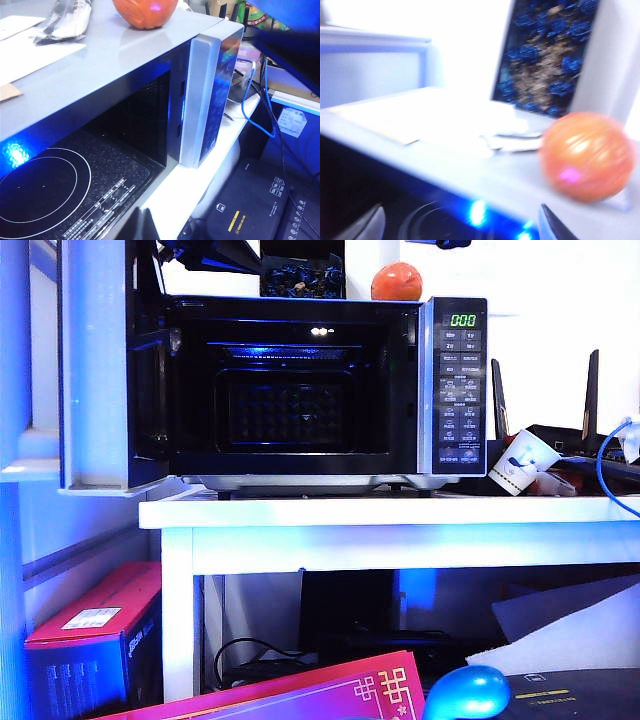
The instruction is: Open the microwave door, place the orange inside the microwave, then close the microwave door.
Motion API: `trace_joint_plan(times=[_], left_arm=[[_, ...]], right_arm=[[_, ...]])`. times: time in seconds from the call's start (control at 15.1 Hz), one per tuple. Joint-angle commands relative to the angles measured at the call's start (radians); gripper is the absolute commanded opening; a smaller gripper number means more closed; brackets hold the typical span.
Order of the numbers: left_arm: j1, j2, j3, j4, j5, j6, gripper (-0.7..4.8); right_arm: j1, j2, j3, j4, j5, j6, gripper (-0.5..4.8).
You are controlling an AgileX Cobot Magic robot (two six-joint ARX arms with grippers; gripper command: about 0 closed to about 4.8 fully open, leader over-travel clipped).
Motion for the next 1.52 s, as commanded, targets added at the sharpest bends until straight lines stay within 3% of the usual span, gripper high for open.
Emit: trace_joint_plan(times=[0.07, 0.66, 1.52], left_arm=[[0.000, 0.003, 0.000, -0.018, 0.005, 0.002, -0.05], [0.000, 0.003, 0.000, -0.018, 0.008, 0.002, -0.06], [0.000, 0.004, 0.000, -0.021, 0.008, 0.002, -0.05]], right_arm=[[-0.016, 0.070, 0.140, -0.023, 0.084, -0.005, 4.79], [-0.044, 0.333, 0.544, -0.165, 0.119, -0.051, 4.79], [-0.074, 0.410, 0.642, -0.146, 0.136, -0.089, 4.79]])
